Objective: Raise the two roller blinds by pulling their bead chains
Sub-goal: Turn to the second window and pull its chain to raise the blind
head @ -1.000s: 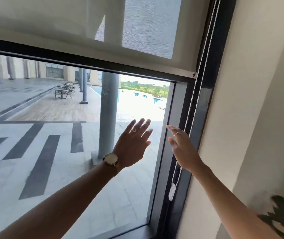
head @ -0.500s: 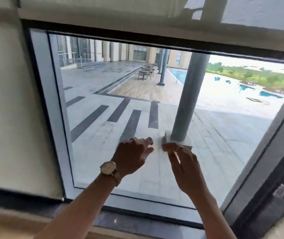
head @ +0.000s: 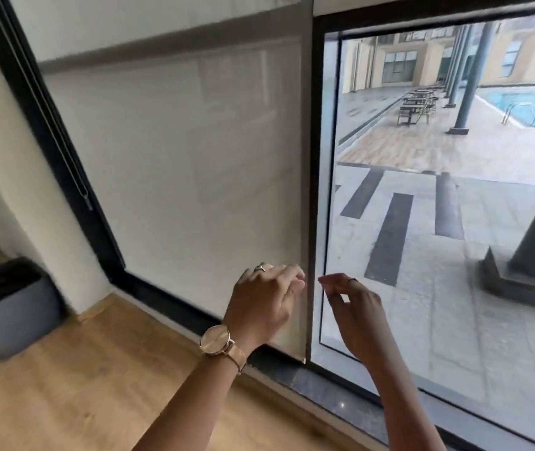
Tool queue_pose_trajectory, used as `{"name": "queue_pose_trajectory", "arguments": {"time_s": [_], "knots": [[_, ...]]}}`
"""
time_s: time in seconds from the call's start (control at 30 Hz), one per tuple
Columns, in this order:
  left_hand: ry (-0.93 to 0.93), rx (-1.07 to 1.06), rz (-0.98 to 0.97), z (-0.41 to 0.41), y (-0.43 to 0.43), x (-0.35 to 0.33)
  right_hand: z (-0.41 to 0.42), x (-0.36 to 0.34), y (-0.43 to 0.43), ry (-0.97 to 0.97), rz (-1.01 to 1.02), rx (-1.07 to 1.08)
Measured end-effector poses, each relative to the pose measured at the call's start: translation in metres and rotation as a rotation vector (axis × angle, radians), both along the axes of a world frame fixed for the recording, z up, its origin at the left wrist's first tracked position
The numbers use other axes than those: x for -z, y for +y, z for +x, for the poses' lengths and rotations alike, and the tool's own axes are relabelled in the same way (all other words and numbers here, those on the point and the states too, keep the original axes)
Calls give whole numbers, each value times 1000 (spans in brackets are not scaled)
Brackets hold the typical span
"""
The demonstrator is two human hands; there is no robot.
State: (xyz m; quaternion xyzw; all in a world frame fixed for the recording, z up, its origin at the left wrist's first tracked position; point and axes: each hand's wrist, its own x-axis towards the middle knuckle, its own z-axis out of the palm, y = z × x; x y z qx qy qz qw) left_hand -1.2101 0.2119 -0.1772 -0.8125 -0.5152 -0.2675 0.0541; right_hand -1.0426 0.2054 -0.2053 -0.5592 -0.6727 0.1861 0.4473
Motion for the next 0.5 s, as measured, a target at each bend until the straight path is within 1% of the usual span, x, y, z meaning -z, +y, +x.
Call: {"name": "queue_pose_trajectory", "arguments": {"time_s": [0.1,0.23,0.37,0.5], "knots": [[-47,-68,12,-67,28,-3,-64,-7,39,-17,-6,-94],[-153,-158,27,-155,67,-4,-150,-17,93,-30,12,-204],[-215,-266,9,-249,117,0,-239,-13,159,43,-28,-315],[-244,-363,-33,-352,177,0,-346,-6,238,88,-30,-427]]}}
